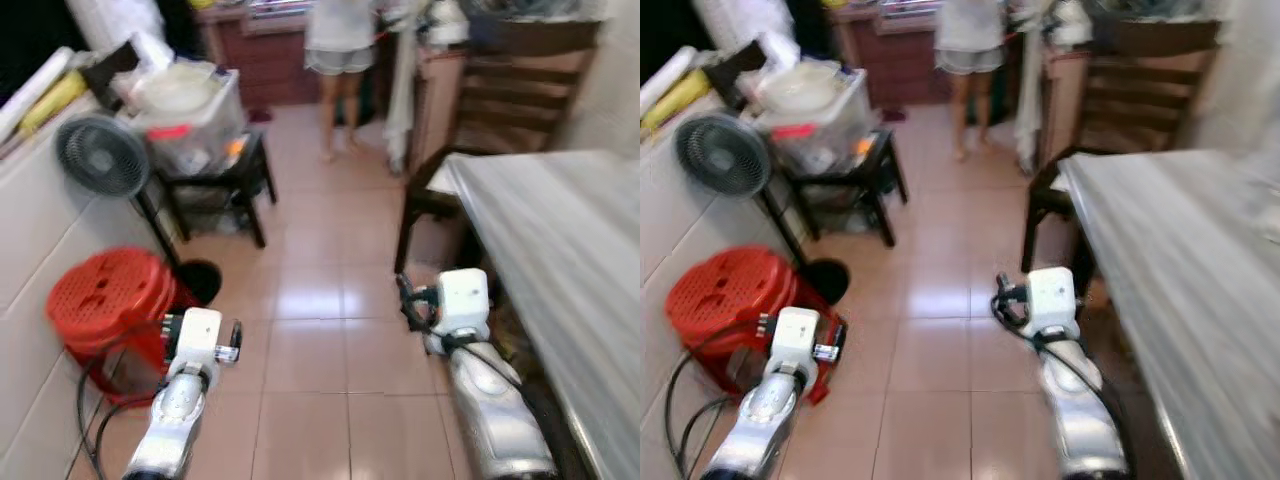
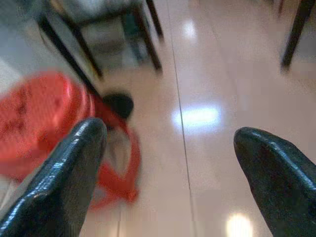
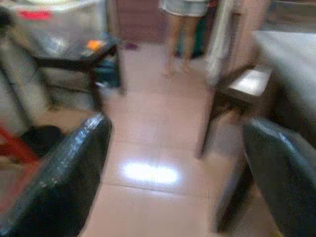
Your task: Setting the table
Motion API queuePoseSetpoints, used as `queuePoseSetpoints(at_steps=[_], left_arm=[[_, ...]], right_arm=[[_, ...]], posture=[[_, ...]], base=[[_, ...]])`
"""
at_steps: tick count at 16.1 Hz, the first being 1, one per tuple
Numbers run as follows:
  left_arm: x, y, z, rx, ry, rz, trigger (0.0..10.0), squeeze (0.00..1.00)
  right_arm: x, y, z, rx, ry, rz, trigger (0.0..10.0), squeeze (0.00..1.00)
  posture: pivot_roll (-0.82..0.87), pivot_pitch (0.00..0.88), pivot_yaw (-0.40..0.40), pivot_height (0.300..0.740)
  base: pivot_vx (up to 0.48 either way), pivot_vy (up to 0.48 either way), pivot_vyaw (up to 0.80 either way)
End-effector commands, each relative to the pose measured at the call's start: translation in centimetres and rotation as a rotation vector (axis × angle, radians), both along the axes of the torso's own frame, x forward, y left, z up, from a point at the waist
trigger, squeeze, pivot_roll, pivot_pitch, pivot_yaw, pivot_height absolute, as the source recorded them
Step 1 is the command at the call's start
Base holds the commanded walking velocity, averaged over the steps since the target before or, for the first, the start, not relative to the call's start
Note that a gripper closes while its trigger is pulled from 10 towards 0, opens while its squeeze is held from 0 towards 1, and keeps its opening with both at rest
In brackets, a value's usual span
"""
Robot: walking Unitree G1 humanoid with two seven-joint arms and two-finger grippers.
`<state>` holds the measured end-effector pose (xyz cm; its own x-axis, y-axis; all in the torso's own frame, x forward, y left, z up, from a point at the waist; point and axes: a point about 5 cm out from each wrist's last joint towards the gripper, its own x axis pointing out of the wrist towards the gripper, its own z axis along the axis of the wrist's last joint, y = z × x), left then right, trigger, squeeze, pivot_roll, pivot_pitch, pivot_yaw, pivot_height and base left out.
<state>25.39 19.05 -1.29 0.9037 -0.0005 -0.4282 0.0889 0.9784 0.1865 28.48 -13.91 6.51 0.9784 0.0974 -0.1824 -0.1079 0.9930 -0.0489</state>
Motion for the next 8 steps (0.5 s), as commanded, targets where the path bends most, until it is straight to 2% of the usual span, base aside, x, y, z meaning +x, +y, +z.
queuePoseSetpoints(at_steps=[1,4,5,7,8], left_arm=[[-0.7,-0.5,-1.2,-0.004,0.066,-0.051,10.0,0.00],[-1.7,-0.5,-2.5,-0.021,0.153,-0.062,10.0,0.00],[-3.3,-0.8,-4.2,-0.022,0.262,-0.083,10.0,0.00],[-3.9,-1.1,-4.8,-0.039,0.304,-0.090,10.0,0.00],[-4.4,-1.2,-5.2,-0.050,0.335,-0.091,10.0,0.00]], right_arm=[[-0.9,-1.9,-3.0,0.001,0.127,-0.080,10.0,0.00],[-1.7,-2.9,-5.5,-0.057,0.222,-0.137,10.0,0.00],[-3.2,-3.3,-8.3,-0.096,0.326,-0.141,10.0,0.00],[-4.2,-3.4,-9.9,-0.078,0.398,-0.140,10.0,0.00],[-5.1,-3.6,-11.0,-0.131,0.446,-0.133,10.0,0.00]], posture=[[-0.24,0.000,0.083,0.740],[-0.22,0.000,0.075,0.740],[-0.22,0.000,0.072,0.740],[-0.23,0.000,0.068,0.740],[-0.23,0.000,0.063,0.740]], base=[[0.000,0.000,0.00],[0.000,0.000,0.00],[0.000,0.000,0.00],[0.000,0.000,0.00],[0.000,0.000,0.00]])
